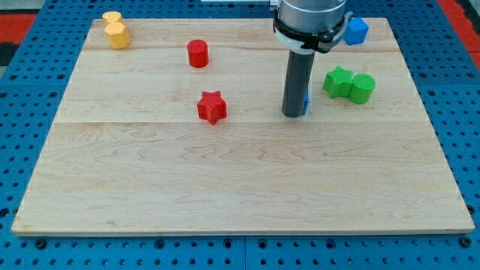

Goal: Move blue triangle closer to the blue cube

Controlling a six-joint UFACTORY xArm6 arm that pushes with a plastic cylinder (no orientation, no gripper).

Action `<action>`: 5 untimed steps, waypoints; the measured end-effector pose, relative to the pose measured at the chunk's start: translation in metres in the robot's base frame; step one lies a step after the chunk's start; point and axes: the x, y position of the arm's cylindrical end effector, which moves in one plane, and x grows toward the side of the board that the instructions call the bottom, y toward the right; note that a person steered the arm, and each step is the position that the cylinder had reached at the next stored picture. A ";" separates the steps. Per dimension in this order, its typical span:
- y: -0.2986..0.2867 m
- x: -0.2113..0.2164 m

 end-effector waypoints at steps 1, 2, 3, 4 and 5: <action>0.000 -0.024; 0.000 -0.048; 0.002 -0.070; -0.002 -0.066; -0.007 -0.042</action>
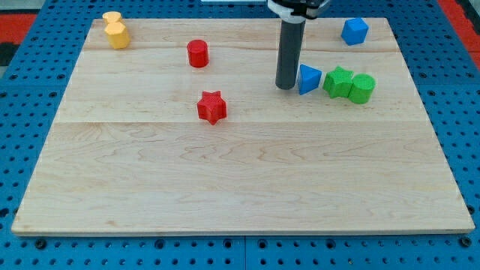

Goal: Move blue triangle closer to the blue cube

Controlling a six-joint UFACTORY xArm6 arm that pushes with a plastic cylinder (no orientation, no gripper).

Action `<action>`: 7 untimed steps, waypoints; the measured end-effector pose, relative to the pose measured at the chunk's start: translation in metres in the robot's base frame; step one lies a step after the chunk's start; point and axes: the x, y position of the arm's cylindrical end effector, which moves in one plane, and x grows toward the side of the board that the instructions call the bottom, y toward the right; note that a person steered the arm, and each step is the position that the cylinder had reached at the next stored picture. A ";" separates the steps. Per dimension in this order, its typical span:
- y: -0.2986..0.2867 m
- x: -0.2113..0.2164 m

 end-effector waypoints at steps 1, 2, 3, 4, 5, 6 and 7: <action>0.003 0.022; 0.012 0.022; 0.031 0.010; 0.043 -0.005; 0.048 -0.024; 0.050 -0.045; 0.050 -0.061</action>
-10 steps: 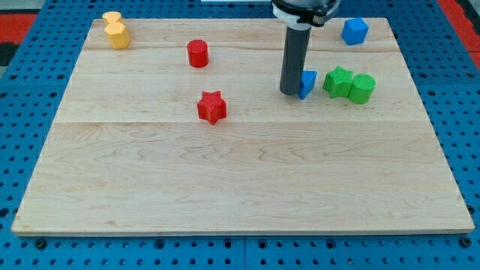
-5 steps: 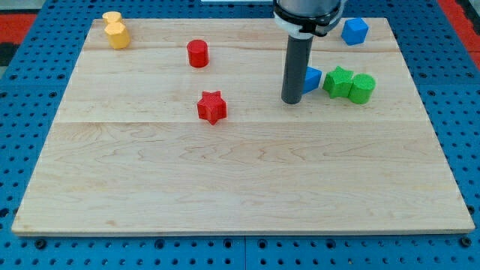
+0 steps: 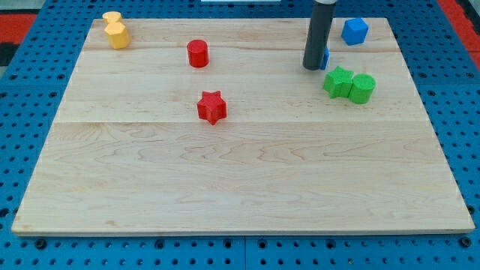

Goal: Move blue triangle closer to the blue cube

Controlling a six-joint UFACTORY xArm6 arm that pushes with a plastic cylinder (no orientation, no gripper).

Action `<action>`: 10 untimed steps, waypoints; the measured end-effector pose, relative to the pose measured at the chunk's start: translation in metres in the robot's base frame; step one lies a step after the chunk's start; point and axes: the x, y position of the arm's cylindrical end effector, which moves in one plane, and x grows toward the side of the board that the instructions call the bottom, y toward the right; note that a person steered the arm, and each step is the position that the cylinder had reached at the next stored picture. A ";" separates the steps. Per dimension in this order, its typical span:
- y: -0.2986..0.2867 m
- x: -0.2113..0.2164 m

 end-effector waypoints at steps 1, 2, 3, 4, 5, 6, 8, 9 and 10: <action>-0.002 -0.009; 0.001 -0.024; 0.004 -0.038; 0.004 -0.050; 0.007 -0.062; 0.003 -0.058; 0.005 -0.035; 0.016 -0.043; 0.029 -0.053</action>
